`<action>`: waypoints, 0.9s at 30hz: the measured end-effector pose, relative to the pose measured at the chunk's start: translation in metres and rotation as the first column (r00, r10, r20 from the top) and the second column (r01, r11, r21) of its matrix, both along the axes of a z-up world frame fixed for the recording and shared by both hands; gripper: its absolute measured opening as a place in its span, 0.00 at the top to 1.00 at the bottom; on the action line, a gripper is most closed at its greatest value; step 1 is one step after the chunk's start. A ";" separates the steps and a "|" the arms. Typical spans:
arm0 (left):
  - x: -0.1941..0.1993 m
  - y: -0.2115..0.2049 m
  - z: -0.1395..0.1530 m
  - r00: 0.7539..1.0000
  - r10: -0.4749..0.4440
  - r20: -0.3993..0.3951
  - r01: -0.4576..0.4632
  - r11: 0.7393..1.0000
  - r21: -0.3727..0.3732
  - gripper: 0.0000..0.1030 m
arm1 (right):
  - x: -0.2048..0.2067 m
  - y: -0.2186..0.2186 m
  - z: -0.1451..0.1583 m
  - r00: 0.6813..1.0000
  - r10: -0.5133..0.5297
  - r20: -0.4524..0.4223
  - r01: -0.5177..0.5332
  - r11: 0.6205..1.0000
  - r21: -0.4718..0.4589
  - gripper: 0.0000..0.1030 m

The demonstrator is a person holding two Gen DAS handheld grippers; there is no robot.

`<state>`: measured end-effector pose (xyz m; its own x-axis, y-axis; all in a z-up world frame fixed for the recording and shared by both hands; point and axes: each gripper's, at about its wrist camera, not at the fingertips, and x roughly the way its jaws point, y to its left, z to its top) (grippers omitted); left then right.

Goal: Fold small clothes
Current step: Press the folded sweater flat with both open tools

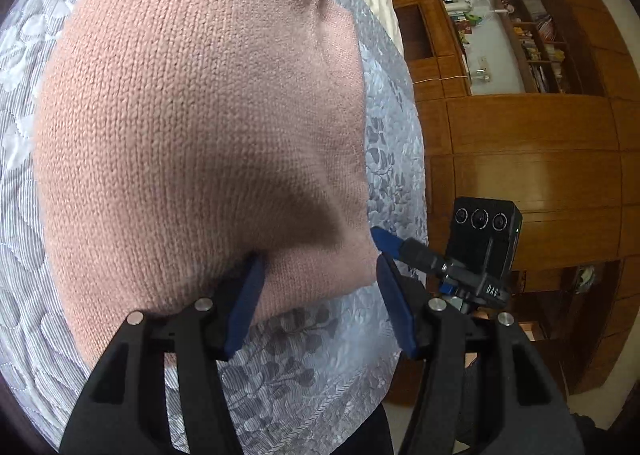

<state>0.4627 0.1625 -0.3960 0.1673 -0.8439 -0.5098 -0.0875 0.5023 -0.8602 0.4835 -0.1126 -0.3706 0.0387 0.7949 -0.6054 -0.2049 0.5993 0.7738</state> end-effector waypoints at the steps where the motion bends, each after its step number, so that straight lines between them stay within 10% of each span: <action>1: 0.000 -0.001 0.001 1.000 -0.001 -0.003 0.001 1.000 -0.021 0.45 | 0.000 0.008 -0.005 1.000 0.019 -0.024 -0.020 0.999 -0.051 0.59; 4: -0.001 -0.006 0.016 1.000 -0.003 0.023 0.005 0.994 -0.106 0.45 | 0.000 0.016 -0.008 0.998 0.049 -0.037 -0.052 0.995 -0.080 0.94; 8: 0.007 0.000 0.041 0.994 0.040 0.098 -0.030 0.995 -0.098 0.40 | 0.005 -0.021 -0.018 0.997 -0.049 -0.056 0.044 0.996 -0.084 0.94; 11: 0.019 0.005 0.024 0.997 0.064 0.053 -0.061 0.996 -0.068 0.40 | 0.000 -0.010 -0.014 0.998 0.035 -0.055 -0.036 0.999 -0.021 0.87; 14: 0.020 0.009 0.007 0.999 0.042 0.010 -0.042 0.998 -0.046 0.41 | 0.023 -0.012 0.013 0.999 -0.052 -0.001 0.052 0.999 0.013 0.54; 20: 0.027 0.010 0.007 1.000 0.025 0.008 -0.025 0.997 -0.069 0.41 | 0.081 0.028 0.010 0.998 -0.067 0.019 0.069 0.994 -0.084 0.52; 23: 0.024 0.009 0.017 0.999 -0.002 0.033 0.005 0.994 -0.106 0.41 | 0.086 0.051 0.000 1.000 -0.013 0.027 0.018 0.983 -0.180 0.88; 27: 0.025 0.024 0.048 0.992 0.026 0.127 -0.006 0.988 -0.157 0.40 | 0.087 0.019 -0.011 0.990 -0.131 0.042 0.136 0.982 -0.133 0.92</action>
